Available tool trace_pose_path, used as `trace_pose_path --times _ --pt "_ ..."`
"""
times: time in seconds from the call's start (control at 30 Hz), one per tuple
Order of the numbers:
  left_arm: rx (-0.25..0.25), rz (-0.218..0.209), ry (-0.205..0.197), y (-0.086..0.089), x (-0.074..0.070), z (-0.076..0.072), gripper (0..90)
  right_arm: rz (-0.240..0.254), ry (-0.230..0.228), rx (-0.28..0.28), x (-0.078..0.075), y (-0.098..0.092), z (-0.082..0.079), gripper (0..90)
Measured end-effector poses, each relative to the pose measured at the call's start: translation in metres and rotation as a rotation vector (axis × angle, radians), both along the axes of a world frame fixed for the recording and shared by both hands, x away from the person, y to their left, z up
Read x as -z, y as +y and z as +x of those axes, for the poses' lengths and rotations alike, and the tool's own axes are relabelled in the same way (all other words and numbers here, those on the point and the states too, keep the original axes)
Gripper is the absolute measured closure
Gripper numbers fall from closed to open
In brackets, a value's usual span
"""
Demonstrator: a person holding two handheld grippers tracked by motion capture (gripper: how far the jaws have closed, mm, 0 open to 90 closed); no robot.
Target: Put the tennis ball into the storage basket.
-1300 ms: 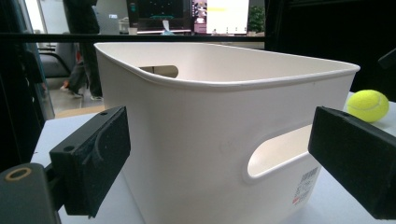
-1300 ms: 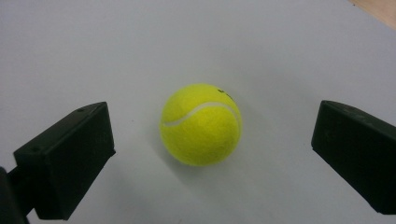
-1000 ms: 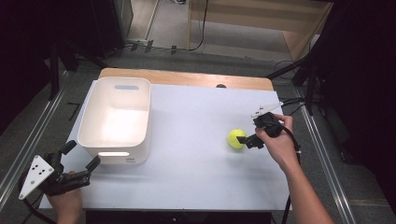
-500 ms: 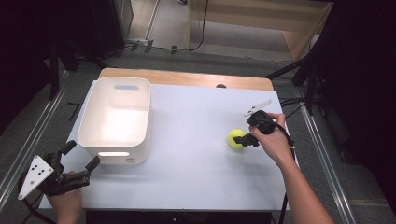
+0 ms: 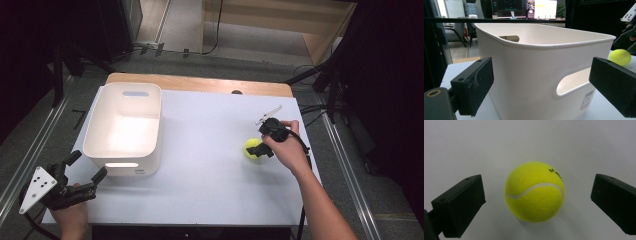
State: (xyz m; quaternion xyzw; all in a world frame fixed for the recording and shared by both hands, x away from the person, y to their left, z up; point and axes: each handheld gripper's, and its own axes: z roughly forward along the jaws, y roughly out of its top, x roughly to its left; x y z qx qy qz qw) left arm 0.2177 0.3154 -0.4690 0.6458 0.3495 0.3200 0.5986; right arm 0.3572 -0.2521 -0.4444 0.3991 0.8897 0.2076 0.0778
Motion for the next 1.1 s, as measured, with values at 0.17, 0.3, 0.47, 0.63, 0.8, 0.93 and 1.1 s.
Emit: trace_pose_path --times 0.17,0.3,0.47,0.63,0.8,0.93,1.1 --pt "0.000 -0.001 0.000 0.000 0.000 0.000 5.8 -0.013 0.025 -0.011 0.004 0.002 0.004 0.0" --pt "0.000 0.001 0.000 0.000 0.000 0.000 5.8 -0.024 0.040 -0.018 0.007 0.004 0.006 0.0" --pt "0.001 0.000 0.001 0.000 0.000 0.000 5.8 -0.037 0.068 -0.023 0.011 0.005 0.007 0.0" --pt "0.000 0.000 0.001 0.000 0.000 0.000 5.8 -0.051 0.092 -0.033 0.016 0.009 0.008 0.0" --pt "0.000 0.000 0.001 0.000 0.000 0.000 5.8 -0.054 0.116 -0.039 0.019 0.011 0.010 0.0" --pt "0.000 -0.001 0.001 0.000 0.000 0.000 5.8 -0.062 0.128 -0.034 0.020 0.012 0.011 2.7" --pt "0.001 -0.001 -0.001 0.000 0.000 0.000 5.8 -0.067 0.149 -0.033 0.021 0.012 0.012 5.8"
